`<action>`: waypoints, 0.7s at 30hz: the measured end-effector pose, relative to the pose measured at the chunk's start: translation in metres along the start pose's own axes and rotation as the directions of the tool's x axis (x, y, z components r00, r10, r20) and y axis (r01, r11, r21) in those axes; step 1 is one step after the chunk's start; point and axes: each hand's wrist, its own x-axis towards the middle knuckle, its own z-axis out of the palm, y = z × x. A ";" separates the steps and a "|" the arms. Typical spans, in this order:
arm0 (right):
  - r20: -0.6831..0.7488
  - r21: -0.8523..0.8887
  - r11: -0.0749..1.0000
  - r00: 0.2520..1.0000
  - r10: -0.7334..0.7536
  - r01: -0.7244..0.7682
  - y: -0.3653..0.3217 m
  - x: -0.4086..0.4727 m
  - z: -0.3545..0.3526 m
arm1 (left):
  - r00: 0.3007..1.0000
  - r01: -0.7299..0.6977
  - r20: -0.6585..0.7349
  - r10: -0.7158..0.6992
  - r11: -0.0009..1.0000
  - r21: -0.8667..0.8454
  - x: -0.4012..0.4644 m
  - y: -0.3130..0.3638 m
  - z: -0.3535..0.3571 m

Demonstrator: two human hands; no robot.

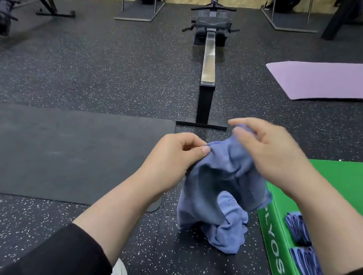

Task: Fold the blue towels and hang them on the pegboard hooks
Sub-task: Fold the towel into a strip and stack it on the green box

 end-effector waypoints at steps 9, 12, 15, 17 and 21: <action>0.117 0.010 1.000 0.993 -0.026 0.025 -0.008 -0.005 0.016 | 0.999 -0.028 -0.034 0.025 0.995 -0.092 -0.001 0.006 0.002; -0.027 0.076 0.997 0.999 0.030 -0.028 -0.005 -0.002 0.010 | 0.989 0.080 0.117 -0.090 0.993 0.083 -0.002 -0.002 -0.005; -0.145 0.037 0.992 0.982 0.122 -0.118 0.006 0.002 0.003 | 0.975 0.149 0.124 -0.183 0.959 0.243 -0.003 -0.012 -0.011; -0.118 -0.021 0.987 0.981 0.154 -0.157 0.009 0.002 -0.001 | 0.990 0.103 0.062 -0.123 0.959 0.262 -0.003 -0.011 -0.013; 0.131 -0.105 0.994 0.990 0.050 -0.036 -0.005 -0.003 0.002 | 0.998 -0.032 0.052 0.019 0.964 0.262 -0.006 -0.003 -0.010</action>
